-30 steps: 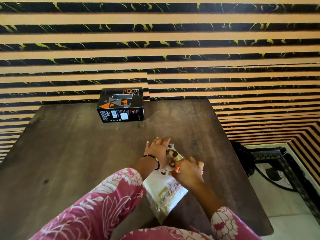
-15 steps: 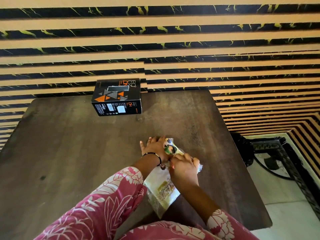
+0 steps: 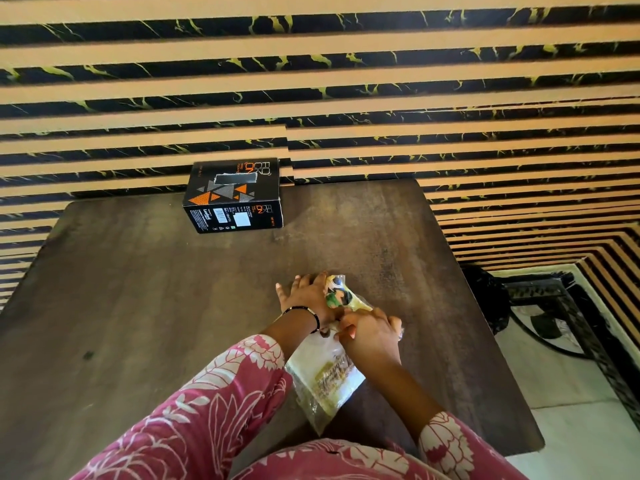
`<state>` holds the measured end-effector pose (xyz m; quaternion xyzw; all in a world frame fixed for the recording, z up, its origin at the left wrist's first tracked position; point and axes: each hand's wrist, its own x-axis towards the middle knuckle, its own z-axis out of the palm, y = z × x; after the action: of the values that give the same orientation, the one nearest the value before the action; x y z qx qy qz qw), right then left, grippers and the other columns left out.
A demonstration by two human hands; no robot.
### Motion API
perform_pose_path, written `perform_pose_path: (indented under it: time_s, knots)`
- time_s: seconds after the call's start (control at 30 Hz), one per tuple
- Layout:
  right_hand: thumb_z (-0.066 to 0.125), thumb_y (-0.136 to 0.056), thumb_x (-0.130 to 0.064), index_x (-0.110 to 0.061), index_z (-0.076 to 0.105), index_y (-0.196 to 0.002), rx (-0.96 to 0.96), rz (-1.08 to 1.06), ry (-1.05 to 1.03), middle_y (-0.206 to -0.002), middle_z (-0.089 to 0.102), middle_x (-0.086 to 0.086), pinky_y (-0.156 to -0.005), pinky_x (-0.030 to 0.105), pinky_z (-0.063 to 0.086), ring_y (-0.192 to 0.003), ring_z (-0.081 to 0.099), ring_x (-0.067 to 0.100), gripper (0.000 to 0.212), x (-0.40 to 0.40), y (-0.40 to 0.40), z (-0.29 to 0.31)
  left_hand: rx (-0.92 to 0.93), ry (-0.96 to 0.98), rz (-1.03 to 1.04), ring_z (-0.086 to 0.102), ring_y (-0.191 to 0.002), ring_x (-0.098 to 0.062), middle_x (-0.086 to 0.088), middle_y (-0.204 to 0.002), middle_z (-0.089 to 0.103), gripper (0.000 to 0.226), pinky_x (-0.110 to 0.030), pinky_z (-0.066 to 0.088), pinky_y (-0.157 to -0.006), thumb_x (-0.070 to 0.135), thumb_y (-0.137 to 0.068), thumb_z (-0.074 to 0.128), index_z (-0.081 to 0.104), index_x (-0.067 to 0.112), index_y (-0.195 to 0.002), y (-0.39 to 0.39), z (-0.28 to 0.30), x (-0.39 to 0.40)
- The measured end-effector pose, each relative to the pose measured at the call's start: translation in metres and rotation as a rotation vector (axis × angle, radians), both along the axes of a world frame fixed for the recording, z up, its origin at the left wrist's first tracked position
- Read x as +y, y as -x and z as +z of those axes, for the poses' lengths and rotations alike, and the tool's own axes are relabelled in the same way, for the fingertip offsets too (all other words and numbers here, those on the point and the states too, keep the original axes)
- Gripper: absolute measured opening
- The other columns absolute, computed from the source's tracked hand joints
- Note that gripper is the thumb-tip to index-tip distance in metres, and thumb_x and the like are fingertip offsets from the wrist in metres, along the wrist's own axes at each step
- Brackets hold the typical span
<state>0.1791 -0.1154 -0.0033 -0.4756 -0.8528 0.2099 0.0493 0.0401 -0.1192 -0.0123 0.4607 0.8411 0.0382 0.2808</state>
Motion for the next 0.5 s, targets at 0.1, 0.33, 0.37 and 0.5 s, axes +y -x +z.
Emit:
perform_pose_path:
  time_s: [0.1,0.33,0.37,0.5]
  knots:
    - [0.051,-0.086,-0.026,-0.028,0.068,-0.086,0.06,-0.051,0.044,-0.1,0.067,-0.009,-0.08,0.033,0.014,-0.108,0.042,0.018,0.017,0.0,-0.002,0.001,-0.002,0.0,0.004,0.006,-0.145,-0.026,-0.004,-0.154,0.02,0.087,-0.059,-0.006,-0.114,0.058,-0.076,0.061,0.015,0.03,-0.144,0.0,0.001,0.002]
    - [0.06,-0.085,-0.028,-0.035,0.071,-0.084,0.173,-0.03,0.126,-0.092,0.061,-0.025,-0.072,0.026,0.007,-0.107,0.037,0.009,0.013,0.002,-0.008,0.01,-0.054,-0.047,-0.015,0.015,-0.143,-0.024,0.0,-0.154,0.018,0.084,-0.063,0.0,-0.112,0.057,-0.073,0.061,0.019,0.032,-0.142,0.008,-0.008,-0.004]
    - [0.061,-0.085,-0.029,-0.036,0.071,-0.083,0.187,-0.028,0.142,-0.086,0.056,-0.029,-0.073,0.026,0.007,-0.107,0.035,0.008,0.013,0.004,-0.01,0.01,-0.07,-0.071,-0.012,0.014,-0.143,-0.023,0.001,-0.155,0.018,0.084,-0.063,0.0,-0.112,0.058,-0.073,0.061,0.02,0.033,-0.142,0.01,-0.009,-0.006]
    - [0.064,-0.082,-0.028,-0.044,0.067,-0.072,0.236,-0.009,0.18,-0.081,0.051,-0.032,-0.079,0.023,0.006,-0.109,0.029,0.003,0.019,0.005,-0.018,0.007,-0.092,-0.149,-0.009,0.012,-0.144,-0.019,0.005,-0.156,0.015,0.083,-0.063,-0.002,-0.111,0.067,-0.074,0.055,0.021,0.033,-0.142,0.012,-0.018,-0.017]
